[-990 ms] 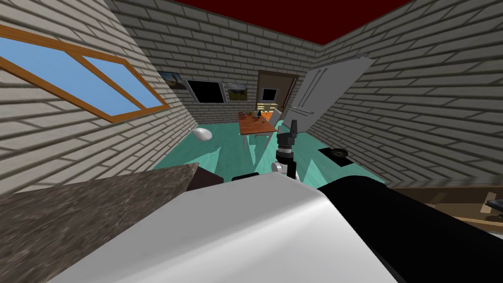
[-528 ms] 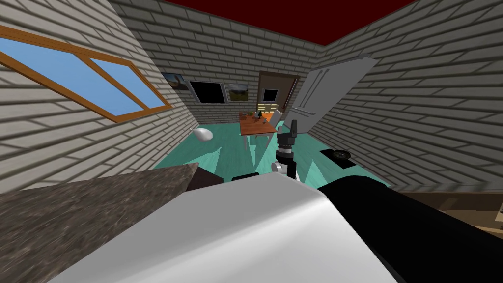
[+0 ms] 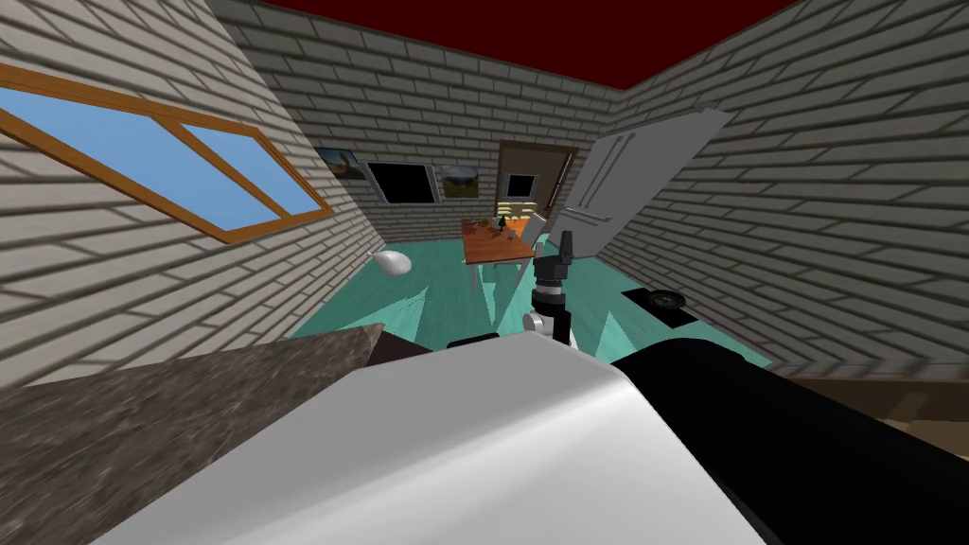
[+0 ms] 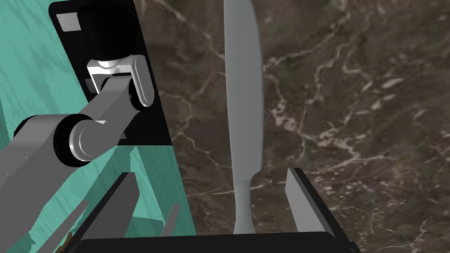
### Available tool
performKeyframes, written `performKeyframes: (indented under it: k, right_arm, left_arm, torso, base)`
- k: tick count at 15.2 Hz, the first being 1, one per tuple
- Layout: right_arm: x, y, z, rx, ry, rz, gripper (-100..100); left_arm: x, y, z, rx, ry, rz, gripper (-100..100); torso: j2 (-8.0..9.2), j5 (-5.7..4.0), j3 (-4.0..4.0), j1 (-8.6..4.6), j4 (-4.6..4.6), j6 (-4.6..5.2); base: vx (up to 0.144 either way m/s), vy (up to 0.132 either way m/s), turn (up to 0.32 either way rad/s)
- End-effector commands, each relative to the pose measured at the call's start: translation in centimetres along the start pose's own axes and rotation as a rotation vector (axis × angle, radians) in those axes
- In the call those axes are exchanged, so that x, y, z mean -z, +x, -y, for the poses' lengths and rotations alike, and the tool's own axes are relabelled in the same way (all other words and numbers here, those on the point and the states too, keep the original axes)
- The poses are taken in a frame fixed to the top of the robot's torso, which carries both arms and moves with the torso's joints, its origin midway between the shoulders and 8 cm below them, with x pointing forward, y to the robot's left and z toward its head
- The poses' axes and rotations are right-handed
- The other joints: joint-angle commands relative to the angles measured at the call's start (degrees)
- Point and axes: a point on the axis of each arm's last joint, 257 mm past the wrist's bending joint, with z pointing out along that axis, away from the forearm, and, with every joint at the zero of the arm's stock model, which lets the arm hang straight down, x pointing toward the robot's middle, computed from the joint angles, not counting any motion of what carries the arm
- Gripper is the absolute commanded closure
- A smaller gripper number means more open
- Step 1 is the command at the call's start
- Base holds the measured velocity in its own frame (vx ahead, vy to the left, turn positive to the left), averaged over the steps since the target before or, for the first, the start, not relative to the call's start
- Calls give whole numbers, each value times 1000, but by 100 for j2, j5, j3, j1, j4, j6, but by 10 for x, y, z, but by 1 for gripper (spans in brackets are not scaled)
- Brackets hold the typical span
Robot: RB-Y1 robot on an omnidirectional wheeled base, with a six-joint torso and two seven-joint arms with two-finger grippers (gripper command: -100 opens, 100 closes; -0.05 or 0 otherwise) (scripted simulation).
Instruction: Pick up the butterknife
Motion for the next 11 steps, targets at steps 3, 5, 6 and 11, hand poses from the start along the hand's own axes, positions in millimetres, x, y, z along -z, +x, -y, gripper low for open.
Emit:
performKeyframes:
  k: [3, 5, 6, 11]
  right_arm:
    - [0, 0, 0, 0, 0, 0, 0]
    - [0, 0, 0, 0, 0, 0, 0]
    - [0, 0, 0, 0, 0, 0, 0]
    - [0, 0, 0, -1, 0, 0, 0]
  left_arm:
    - [2, 17, 9, 16, 24, -47, -100]
    - [-7, 17, 9, 18, 18, -40, -100]
    - [-9, 16, 8, 17, 17, -37, -100]
    - [-16, 13, 7, 15, 13, -27, -100]
  torso:
    - [-10, 0, -6, -4, -2, 0]
    - [27, -4, 14, -26, 5, 0]
    - [52, -7, 29, -39, 11, -2]
    - [95, -12, 56, -56, 23, -4]
  base:
    - [158, 77, -18]
    - [-5, 0, -7]
    - [-57, -34, -2]
    - [-57, -27, 2]
